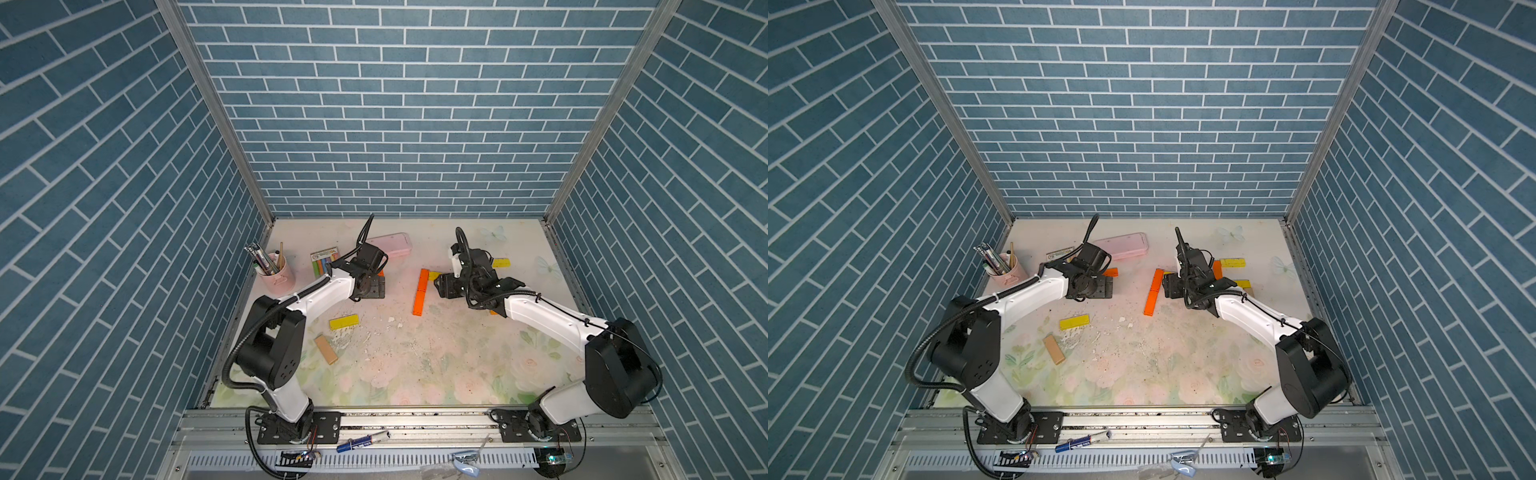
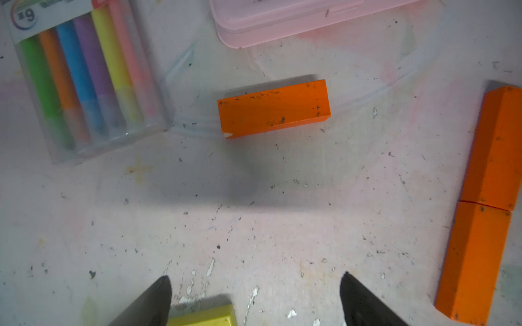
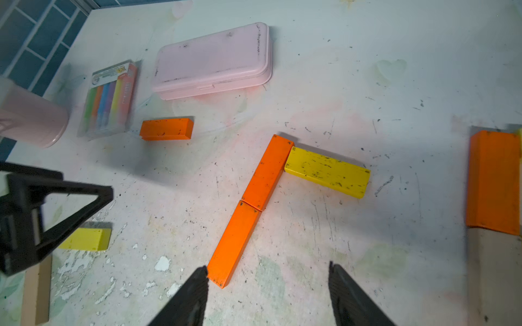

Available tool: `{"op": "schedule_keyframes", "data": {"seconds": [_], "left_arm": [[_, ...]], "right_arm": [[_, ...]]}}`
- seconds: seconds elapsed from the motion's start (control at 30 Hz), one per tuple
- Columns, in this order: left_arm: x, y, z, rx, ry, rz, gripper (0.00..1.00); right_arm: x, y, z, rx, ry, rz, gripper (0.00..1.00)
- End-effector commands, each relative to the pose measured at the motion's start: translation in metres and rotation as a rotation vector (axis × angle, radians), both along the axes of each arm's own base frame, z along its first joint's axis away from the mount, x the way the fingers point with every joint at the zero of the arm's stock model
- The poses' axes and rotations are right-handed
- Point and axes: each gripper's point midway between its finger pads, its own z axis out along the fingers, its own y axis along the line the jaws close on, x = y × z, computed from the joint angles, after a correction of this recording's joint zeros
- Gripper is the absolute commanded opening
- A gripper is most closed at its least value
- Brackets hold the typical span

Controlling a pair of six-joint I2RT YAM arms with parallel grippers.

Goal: Assemble the number 6 with building blocks
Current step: Pick up the building block from the center of the board.

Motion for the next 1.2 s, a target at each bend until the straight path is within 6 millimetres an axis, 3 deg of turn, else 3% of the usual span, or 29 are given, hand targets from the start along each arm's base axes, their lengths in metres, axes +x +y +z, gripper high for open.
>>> {"op": "schedule_keyframes", "data": {"seconds": [0.0,0.37,0.47,0.53,0.63,0.97,1.17], "left_arm": [[0.015,0.01,-0.009,0.084,0.026,-0.054,0.95],[0.076,-0.005,-0.026,0.017,0.018,-0.218,0.88],[0.089,-0.008,-0.028,-0.004,0.005,-0.246,0.8],[0.095,-0.008,-0.032,-0.011,0.01,-0.25,0.62],[0.104,-0.009,-0.036,-0.02,0.005,-0.243,0.48],[0.122,-0.015,-0.052,-0.041,0.008,-0.224,0.43],[0.113,-0.016,-0.061,-0.058,0.049,-0.221,0.42]], "right_arm": [[0.002,0.016,0.029,0.081,-0.121,0.097,0.69],[0.003,0.004,0.022,0.037,-0.122,0.094,0.69],[0.006,0.001,0.02,0.034,-0.118,0.082,0.69],[0.007,-0.002,0.018,0.029,-0.112,0.072,0.69],[0.009,-0.004,0.017,0.028,-0.109,0.061,0.68],[0.008,-0.011,0.013,0.026,-0.087,0.04,0.68],[0.007,-0.012,0.011,0.025,-0.077,0.034,0.68]]}}
